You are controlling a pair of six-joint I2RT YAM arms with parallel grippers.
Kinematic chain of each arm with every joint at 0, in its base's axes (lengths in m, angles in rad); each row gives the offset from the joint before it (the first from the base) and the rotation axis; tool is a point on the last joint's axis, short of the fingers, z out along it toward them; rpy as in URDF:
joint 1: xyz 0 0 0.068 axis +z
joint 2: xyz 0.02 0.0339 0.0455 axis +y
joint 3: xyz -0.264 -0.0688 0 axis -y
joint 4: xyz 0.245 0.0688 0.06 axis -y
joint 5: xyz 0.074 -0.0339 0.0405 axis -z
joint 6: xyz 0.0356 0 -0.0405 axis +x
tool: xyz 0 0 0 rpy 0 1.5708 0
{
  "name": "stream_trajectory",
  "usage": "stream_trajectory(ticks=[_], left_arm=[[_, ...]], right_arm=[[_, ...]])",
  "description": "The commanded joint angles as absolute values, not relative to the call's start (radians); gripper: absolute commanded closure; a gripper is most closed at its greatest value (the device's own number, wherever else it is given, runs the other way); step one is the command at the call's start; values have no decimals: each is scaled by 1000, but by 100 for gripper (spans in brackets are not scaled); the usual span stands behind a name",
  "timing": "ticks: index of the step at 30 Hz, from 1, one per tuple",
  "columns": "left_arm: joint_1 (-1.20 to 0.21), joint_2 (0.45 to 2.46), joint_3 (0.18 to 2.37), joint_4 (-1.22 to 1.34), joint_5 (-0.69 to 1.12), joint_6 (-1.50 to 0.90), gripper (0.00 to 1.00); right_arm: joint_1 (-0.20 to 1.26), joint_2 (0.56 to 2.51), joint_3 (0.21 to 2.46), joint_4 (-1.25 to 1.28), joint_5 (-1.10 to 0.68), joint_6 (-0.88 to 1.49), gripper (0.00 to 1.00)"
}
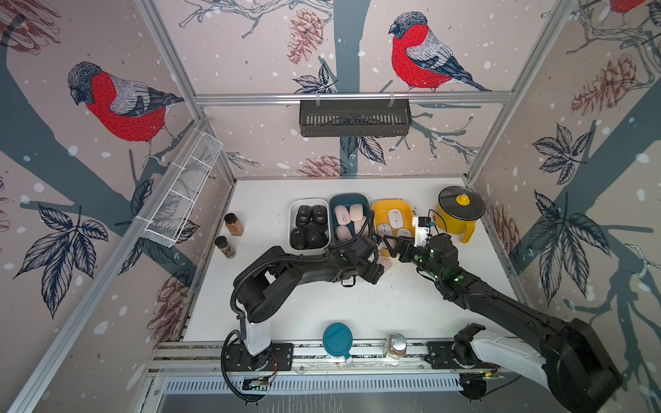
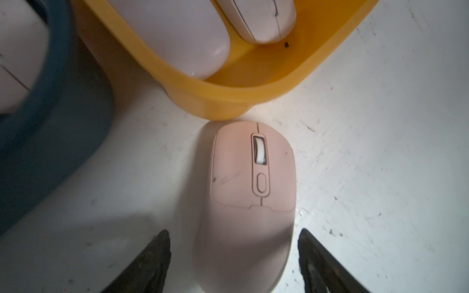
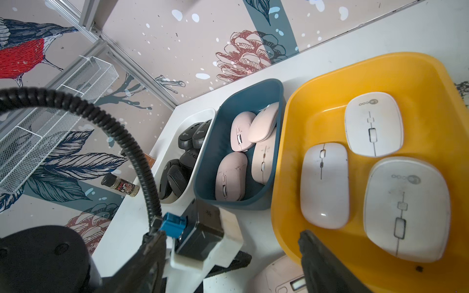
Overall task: Place the mice by color into the storage box
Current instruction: Adjust the mouse at the center of the board, then pick up the mouse from the center of the board.
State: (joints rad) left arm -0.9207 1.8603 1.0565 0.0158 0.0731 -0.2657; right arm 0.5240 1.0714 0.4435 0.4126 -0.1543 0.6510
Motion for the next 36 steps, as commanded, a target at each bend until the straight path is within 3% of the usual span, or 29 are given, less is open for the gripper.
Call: stream_trajectory(ticks=[1,21,29,36], left_arm=[[-922,1882,1091,16,12,-271,22],[-988,1947,1138,-17,-99,-235,23],[-988,1937,1116,1,-125,-261,37],[-993,1870,1057,34,-122,-304,41]], right_arm=[[522,1077,442,432,-155,655,18],[496,1050,446,396,-135,673,17],[493,1036,445,376,-112,676,18],[493,974,428,337,-84,687,18]])
